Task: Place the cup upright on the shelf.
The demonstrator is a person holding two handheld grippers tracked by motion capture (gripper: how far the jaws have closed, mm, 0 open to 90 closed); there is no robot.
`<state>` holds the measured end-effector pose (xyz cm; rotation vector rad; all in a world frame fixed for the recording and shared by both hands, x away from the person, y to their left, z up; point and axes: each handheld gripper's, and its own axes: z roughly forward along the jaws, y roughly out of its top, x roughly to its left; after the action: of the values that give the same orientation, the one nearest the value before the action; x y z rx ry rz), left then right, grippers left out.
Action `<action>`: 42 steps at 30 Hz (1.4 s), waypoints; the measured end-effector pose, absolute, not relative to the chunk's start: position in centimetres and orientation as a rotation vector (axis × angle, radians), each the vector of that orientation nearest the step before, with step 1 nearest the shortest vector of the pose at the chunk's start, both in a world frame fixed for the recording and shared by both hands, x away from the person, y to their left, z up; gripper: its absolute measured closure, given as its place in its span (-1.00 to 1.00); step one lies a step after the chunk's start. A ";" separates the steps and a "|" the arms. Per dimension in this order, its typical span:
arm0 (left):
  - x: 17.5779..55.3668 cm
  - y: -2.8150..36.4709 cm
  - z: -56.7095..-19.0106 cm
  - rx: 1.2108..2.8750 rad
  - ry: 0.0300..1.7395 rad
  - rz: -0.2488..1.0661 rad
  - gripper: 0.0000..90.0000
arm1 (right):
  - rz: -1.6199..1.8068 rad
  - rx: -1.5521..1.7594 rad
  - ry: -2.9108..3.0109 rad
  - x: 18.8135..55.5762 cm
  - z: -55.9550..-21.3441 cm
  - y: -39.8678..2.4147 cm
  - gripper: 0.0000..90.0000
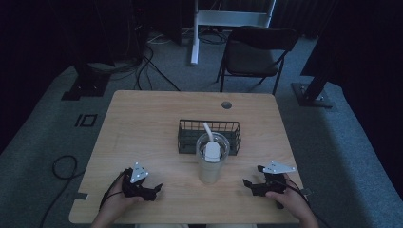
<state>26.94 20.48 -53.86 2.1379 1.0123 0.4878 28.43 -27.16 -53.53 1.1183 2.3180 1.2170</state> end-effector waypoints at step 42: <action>28.7 8.9 -52.8 2.090 0.665 0.384 -0.89 | 1.657 0.767 2.325 28.9 -49.6 -20.4 -0.75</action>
<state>28.74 8.91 -52.81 2.0897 0.6651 0.3839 28.93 -20.41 -49.61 0.7674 2.3253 1.6570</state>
